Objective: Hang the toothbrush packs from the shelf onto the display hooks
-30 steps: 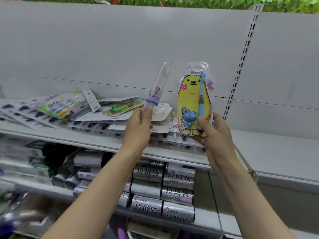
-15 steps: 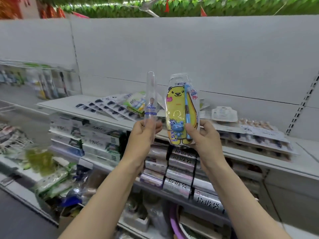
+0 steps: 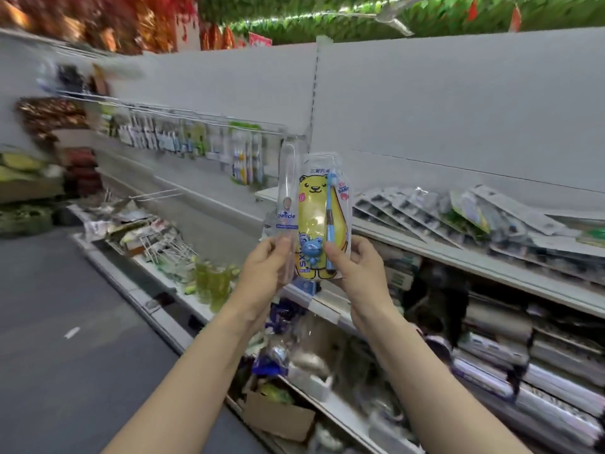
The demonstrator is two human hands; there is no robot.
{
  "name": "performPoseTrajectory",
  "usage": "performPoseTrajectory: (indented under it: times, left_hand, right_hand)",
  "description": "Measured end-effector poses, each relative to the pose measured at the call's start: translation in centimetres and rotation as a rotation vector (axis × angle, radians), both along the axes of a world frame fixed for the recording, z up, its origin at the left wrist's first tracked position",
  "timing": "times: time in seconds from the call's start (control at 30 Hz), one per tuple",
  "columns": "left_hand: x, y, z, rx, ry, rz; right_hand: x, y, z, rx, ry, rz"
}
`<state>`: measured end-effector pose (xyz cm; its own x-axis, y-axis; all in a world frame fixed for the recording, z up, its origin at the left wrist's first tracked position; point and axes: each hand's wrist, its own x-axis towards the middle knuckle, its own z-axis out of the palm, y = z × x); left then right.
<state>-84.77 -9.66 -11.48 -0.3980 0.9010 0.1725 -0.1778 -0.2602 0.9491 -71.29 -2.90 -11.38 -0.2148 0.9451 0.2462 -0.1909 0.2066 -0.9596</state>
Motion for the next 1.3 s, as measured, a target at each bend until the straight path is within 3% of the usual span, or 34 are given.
performPoseTrajectory:
  times: [0.37, 0.6, 0.97, 1.3]
  left_hand:
    - [-24.4, 6.2, -1.7, 0.022, 0.045, 0.154]
    - [-41.5, 13.1, 0.0, -0.050, 0.210, 0.178]
    - [-66.2, 21.0, -0.7, -0.017, 0.152, 0.132]
    - [-85.2, 28.3, -0.3, -0.034, 0.122, 0.002]
  right_hand:
    - [-26.1, 8.4, -1.4, 0.020, -0.024, 0.211]
    - [-44.0, 17.8, 3.7, 0.038, 0.057, 0.218]
    - [-69.5, 25.5, 4.2, -0.021, 0.075, 0.113]
    - [-83.5, 31.2, 5.3, -0.010, 0.016, -0.165]
